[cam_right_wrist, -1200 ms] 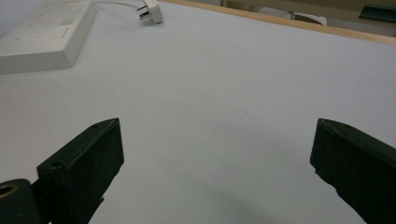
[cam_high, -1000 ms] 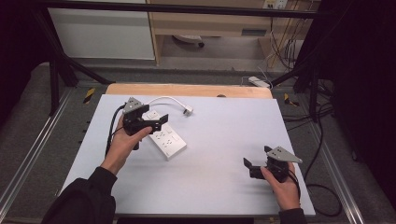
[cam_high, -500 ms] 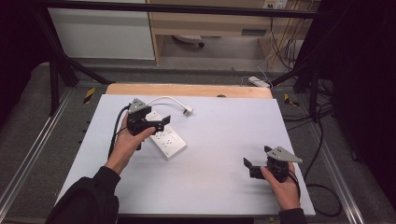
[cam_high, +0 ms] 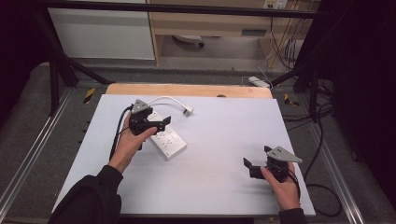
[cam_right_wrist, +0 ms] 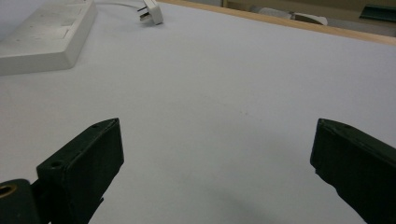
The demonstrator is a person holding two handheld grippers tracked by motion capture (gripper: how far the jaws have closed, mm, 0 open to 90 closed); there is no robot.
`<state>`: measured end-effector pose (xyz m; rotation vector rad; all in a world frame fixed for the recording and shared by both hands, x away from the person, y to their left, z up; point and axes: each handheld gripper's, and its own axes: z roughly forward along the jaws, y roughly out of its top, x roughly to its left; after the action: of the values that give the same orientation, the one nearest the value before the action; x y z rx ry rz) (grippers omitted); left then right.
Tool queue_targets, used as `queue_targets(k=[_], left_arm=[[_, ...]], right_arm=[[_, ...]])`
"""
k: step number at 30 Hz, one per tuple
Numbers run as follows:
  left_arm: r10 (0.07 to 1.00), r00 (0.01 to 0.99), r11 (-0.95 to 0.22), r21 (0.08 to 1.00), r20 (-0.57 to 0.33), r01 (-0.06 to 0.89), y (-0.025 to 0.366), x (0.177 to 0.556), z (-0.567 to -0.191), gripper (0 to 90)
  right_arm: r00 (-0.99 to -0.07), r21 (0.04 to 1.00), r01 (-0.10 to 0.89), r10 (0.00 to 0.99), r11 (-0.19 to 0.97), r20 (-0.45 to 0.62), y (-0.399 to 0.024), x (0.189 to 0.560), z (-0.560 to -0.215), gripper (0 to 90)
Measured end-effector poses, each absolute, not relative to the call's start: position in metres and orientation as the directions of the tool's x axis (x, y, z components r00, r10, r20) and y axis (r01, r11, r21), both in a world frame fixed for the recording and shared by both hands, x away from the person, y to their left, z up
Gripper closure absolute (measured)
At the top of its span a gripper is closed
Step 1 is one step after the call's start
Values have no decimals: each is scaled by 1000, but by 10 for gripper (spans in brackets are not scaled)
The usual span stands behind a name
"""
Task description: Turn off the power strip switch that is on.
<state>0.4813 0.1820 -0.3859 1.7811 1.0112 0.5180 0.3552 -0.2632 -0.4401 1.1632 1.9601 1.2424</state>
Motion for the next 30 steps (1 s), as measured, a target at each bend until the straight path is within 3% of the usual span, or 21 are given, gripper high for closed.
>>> queue_targets(k=[16,30], left_arm=[[838,538,-193,872,-92,449,180,487,-403,119],[851,517,-195,853,-99,484,182,490,-416,257]], right_arm=[[-482,900,386,876,202,10,-264,356,-441,30],[-480,900,388,877,200,12,-264,355,-441,30]])
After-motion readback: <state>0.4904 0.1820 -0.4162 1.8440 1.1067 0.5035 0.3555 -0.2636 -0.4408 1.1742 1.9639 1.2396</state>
